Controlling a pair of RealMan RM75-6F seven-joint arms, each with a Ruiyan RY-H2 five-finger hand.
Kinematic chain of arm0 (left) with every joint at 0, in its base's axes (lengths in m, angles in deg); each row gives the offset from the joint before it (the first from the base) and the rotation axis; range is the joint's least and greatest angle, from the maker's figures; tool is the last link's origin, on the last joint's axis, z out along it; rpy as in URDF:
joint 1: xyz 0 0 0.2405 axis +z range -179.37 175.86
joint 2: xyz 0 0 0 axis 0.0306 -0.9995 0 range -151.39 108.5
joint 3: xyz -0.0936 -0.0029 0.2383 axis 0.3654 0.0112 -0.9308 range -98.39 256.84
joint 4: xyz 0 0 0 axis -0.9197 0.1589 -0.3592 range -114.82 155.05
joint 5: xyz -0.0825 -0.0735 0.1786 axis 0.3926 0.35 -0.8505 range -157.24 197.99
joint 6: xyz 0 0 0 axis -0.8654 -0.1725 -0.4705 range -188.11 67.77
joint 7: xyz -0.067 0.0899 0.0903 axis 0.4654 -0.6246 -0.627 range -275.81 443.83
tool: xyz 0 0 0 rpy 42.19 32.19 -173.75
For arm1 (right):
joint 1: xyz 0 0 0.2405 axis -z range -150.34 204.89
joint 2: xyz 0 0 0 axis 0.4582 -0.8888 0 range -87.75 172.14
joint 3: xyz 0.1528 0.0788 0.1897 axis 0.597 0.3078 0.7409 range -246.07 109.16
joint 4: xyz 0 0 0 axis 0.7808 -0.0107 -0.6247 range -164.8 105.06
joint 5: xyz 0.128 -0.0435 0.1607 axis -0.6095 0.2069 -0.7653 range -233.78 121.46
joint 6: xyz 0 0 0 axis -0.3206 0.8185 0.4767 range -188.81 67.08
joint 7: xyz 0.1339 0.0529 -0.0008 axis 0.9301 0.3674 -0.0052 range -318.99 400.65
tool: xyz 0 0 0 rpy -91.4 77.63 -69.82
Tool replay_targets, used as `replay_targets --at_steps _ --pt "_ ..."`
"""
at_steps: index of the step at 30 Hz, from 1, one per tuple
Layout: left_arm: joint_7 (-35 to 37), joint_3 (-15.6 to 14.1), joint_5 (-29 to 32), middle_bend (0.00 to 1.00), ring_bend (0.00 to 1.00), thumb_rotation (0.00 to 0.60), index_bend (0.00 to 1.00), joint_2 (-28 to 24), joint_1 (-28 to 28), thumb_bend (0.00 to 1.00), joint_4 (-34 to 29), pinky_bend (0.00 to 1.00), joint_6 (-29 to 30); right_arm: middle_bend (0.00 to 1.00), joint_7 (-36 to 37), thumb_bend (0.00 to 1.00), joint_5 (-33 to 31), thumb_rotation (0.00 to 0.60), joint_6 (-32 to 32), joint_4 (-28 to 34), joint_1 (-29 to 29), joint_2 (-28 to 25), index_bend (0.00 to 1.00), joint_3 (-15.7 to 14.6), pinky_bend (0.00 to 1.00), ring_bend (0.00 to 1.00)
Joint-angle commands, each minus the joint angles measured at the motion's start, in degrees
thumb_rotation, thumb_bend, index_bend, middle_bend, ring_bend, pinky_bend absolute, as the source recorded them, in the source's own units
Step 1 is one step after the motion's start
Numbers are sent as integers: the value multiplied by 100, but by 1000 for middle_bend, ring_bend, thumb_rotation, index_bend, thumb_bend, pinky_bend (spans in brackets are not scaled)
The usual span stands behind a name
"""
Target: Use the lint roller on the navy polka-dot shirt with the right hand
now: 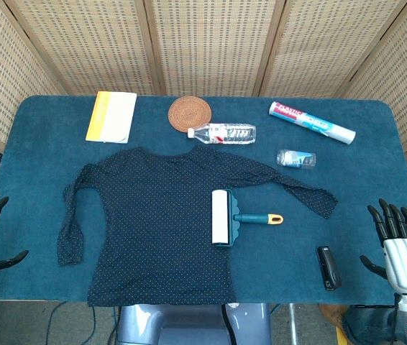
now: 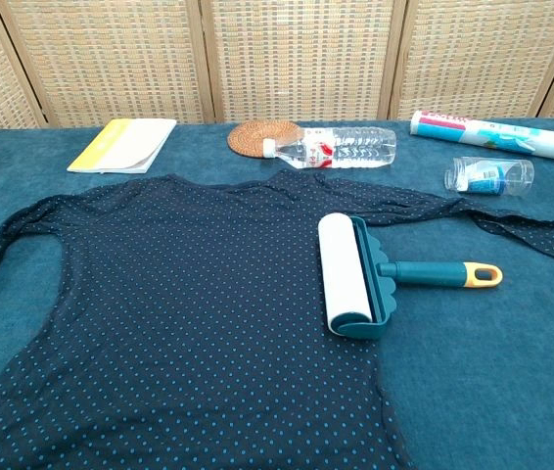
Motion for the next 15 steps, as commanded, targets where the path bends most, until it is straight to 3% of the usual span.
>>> replay_targets --at_steps 1,6,8,9,10,11,12,13,15 --pt "-15 3 7 0 0 600 0 16 1 0 19 0 0 0 91 0 3 600 -19 -48 -13 23 0 1 0 0" --pt "10 43 42 0 0 600 0 63 -26 0 92 0 -17 22 99 0 -78 600 -280 -51 -127 79 0 3 0 12" --pt "44 70 66 0 0 600 0 75 -35 0 110 0 -15 197 12 0 -85 600 -486 -56 -280 86 0 48 26 181" --pt "58 85 83 0 0 600 0 83 -44 0 112 0 -23 375 -83 0 -86 600 -679 -42 -442 70 0 110 133 371" --pt "53 92 92 0 0 600 0 87 -56 0 114 0 -39 555 -158 0 -100 600 -896 -4 -627 51 0 193 329 574" --pt "25 101 106 0 0 600 0 99 -70 0 121 0 -60 652 -243 0 -173 600 -1202 76 -855 4 0 295 493 684" --pt "-1 107 122 0 0 600 0 111 -80 0 123 0 -76 761 -327 0 -275 600 -1430 153 -1005 -40 0 369 724 803" --pt "-31 112 141 0 0 600 0 123 -91 0 124 0 -100 836 -436 0 -390 600 -1678 244 -1169 -81 0 448 886 884" --pt "-102 119 210 0 0 600 0 151 -122 0 122 0 -187 919 -731 0 -782 600 -2361 490 -1603 -156 0 649 995 971"
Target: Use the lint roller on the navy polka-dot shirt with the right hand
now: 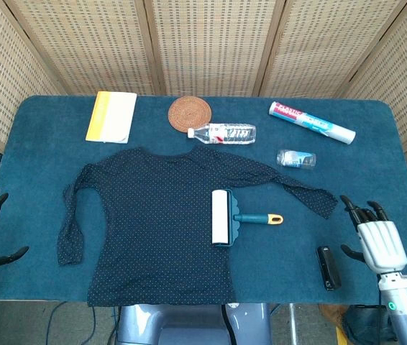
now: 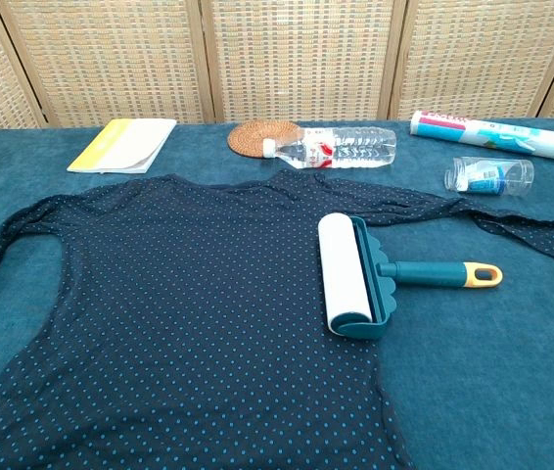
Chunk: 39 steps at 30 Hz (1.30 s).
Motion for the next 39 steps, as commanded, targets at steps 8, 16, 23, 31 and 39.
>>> replay_targets --at_steps 8,16,23,31,39 --pt "-165 47 279 0 0 600 0 85 -123 0 24 0 -315 1000 -1997 0 -3130 600 -2592 897 -2149 419 4 817 1000 1000" --pt "-44 35 382 0 0 600 0 82 -143 0 132 0 -442 1000 -3065 84 -4567 600 -2071 385 -2933 1728 357 687 1000 1000" --pt "53 39 317 0 0 600 0 78 -141 0 152 0 -381 1000 -3414 218 -4961 600 -1749 95 -3211 2214 411 563 1000 1000" --pt "-7 26 329 0 0 600 0 109 -188 0 152 0 -462 1000 -3593 287 -5238 600 -1613 -129 -3375 2434 424 469 1000 1000" --pt "-24 22 340 0 0 600 0 112 -190 0 143 0 -462 1000 -3700 366 -5413 600 -1563 -294 -3499 2604 447 403 1000 1000"
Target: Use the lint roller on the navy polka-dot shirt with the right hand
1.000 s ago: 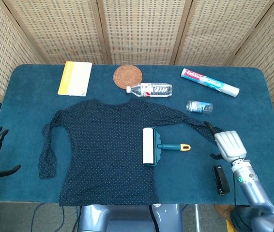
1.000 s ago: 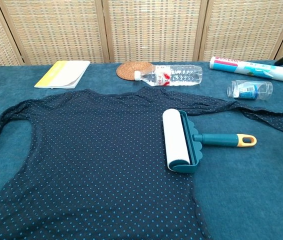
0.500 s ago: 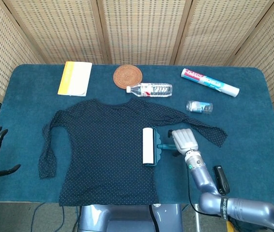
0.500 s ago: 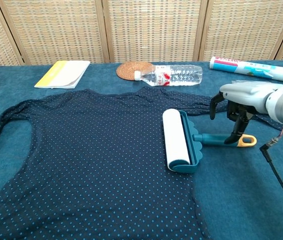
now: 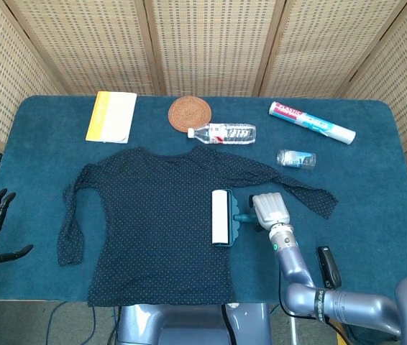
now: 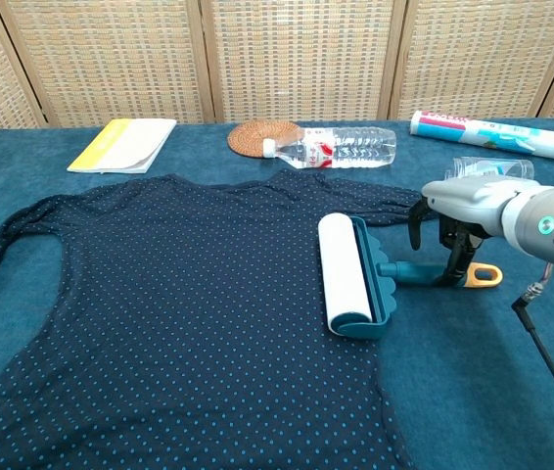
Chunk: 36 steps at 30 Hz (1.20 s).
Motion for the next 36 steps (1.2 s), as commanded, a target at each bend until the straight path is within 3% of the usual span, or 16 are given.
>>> replay_targets --at_steps 1,15,18,22,25,31,36 --pt "0 1 2 0 0 600 0 -3 0 0 0 0 3 1000 -73 373 -20 600 32 -92 -46 74 450 -57 1000 1000" --pt "83 1 27 0 0 600 0 -31 -14 0 16 0 -29 1000 -256 399 -41 600 135 -409 -143 387 463 -240 1000 1000" --pt "109 4 29 0 0 600 0 -42 -17 0 15 0 -31 1000 -259 482 -46 600 110 -462 -144 427 509 -271 1000 1000" --pt "125 -2 19 0 0 600 0 -48 -18 0 15 0 -29 1000 -240 704 28 600 113 -515 -141 466 618 -301 1000 1000" --pt "136 -1 30 0 0 600 0 -52 -18 0 12 0 -35 1000 -178 817 196 600 135 -508 -138 454 691 -306 1000 1000" --pt "149 4 51 0 0 600 0 -59 -30 0 9 0 -59 1000 -322 834 404 600 184 -211 -292 253 720 -178 1000 1000" --pt "165 19 99 0 0 600 0 -57 -47 0 26 0 -99 1000 -917 834 119 600 182 121 -706 64 722 96 1000 1000"
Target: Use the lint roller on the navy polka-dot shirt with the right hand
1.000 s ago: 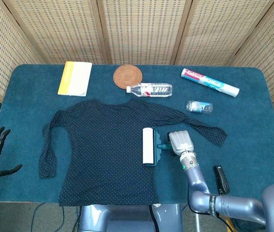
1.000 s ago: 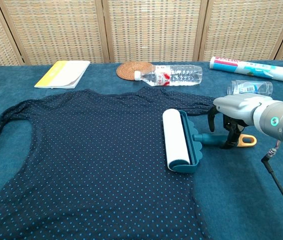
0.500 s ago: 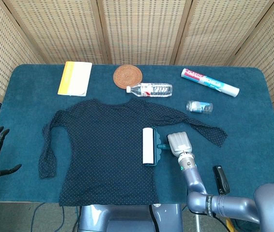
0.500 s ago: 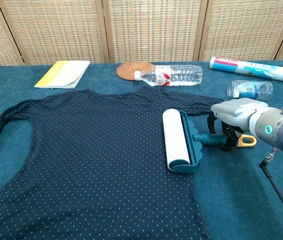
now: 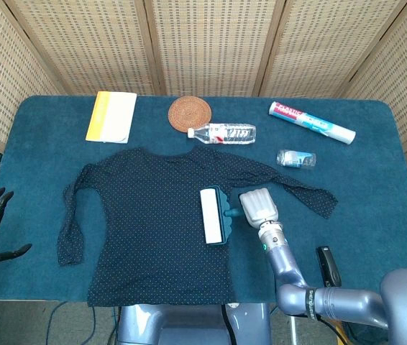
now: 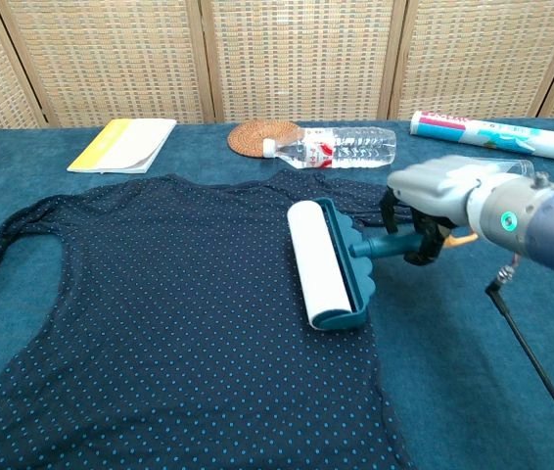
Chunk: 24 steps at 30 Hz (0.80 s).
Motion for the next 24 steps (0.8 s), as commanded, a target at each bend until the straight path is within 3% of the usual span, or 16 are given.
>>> replay_targets --at_steps 1,6,12,24 --pt "4 5 16 0 0 600 0 3 -9 0 8 0 -18 1000 -498 833 -322 600 -3 261 -367 -148 724 245 1000 1000" --pt "-14 3 58 0 0 600 0 27 -46 0 38 0 -107 1000 -1318 831 -969 600 -8 375 -944 -183 726 437 1000 1000" --pt "-46 12 144 0 0 600 0 77 -112 0 113 0 -254 1000 -2206 820 -1638 600 -70 134 -1617 -110 734 445 1000 1000" --pt "-91 10 231 0 0 600 0 124 -155 0 150 0 -357 1000 -2632 807 -1737 600 -119 -430 -2042 168 743 6 1000 1000"
